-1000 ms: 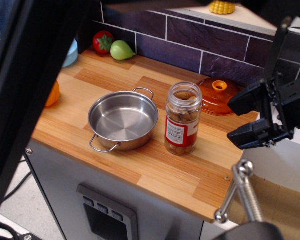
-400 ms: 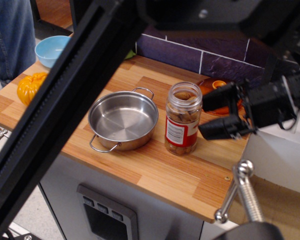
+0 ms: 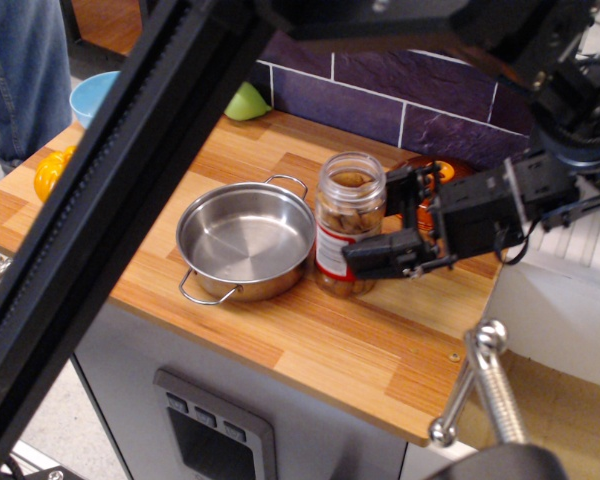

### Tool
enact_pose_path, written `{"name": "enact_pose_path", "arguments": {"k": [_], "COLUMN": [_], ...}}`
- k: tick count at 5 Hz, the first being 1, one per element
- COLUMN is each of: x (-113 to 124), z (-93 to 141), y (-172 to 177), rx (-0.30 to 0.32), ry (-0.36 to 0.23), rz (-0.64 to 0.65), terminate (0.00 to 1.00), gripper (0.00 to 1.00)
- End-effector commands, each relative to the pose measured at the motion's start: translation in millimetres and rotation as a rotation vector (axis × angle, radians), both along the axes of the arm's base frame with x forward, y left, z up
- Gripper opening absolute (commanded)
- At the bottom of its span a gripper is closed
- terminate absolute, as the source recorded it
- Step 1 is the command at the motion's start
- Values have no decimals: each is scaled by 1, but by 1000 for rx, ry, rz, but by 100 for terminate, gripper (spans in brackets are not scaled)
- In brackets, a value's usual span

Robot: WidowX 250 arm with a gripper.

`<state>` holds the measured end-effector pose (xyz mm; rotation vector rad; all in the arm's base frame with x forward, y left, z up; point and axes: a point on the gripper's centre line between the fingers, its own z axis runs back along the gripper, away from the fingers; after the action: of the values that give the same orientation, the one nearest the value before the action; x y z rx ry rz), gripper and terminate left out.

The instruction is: Pour almonds in pot

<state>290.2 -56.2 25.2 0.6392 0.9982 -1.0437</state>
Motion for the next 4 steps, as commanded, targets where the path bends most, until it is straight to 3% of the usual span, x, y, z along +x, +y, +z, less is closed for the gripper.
{"name": "enact_pose_path", "arguments": {"k": [1, 3, 4], "x": [-26, -37, -32], "z": [25, 25, 25], "y": [8, 20, 18], "rx": [-32, -30, -70], "ry": [-30, -4, -35], "rz": [4, 51, 67], "terminate": [0, 0, 0], "gripper": [100, 100, 0]}}
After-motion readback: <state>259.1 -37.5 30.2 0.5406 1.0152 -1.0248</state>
